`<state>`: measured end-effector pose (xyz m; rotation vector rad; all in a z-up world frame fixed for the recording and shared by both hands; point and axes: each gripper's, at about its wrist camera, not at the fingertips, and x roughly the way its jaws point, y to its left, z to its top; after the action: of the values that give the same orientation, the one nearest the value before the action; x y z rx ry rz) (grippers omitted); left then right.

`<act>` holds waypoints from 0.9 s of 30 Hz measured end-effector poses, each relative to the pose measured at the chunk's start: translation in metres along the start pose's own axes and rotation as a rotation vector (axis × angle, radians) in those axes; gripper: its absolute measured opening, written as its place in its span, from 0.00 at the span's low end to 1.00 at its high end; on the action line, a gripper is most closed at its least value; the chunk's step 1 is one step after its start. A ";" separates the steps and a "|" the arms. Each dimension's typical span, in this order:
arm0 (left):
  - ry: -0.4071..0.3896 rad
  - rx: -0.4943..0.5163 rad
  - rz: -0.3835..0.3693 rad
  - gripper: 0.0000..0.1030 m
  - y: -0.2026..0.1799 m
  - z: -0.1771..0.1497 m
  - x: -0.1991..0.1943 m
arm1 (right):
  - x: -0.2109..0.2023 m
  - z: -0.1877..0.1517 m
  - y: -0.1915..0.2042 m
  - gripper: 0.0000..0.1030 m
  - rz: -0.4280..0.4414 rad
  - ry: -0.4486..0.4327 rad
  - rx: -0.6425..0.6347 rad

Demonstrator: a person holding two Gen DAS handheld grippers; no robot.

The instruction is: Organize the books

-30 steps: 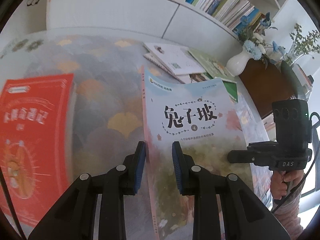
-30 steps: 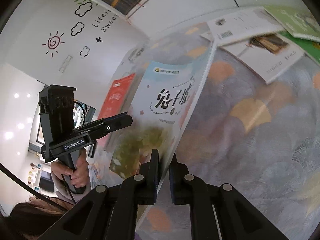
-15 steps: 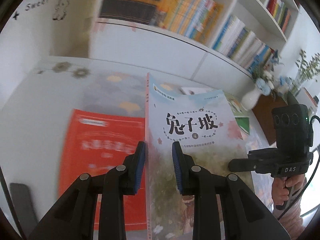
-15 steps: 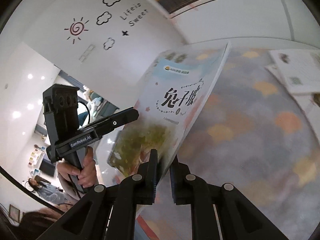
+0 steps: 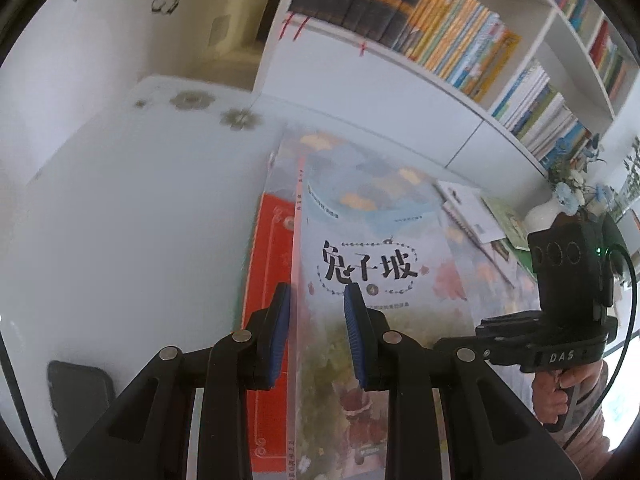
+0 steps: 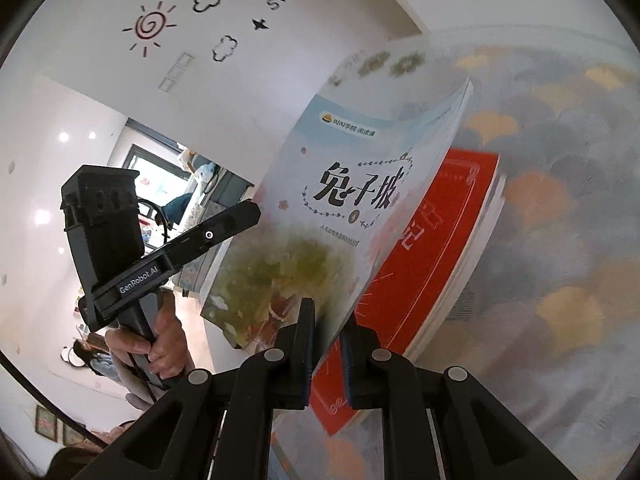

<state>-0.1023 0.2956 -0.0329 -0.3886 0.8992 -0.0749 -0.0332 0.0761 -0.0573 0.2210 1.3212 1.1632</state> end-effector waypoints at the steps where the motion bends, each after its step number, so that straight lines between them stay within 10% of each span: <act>1: 0.007 -0.005 -0.002 0.22 0.003 -0.002 0.003 | 0.007 0.000 -0.003 0.11 -0.009 0.011 0.006; 21: 0.001 0.000 0.207 0.29 0.014 -0.017 0.017 | 0.019 -0.010 -0.018 0.16 -0.008 -0.033 0.098; 27: -0.053 -0.062 0.271 0.29 0.017 -0.022 -0.010 | 0.002 -0.001 -0.002 0.52 -0.121 -0.065 0.064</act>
<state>-0.1271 0.3071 -0.0444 -0.3218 0.8957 0.2123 -0.0338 0.0762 -0.0602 0.2207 1.2982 1.0049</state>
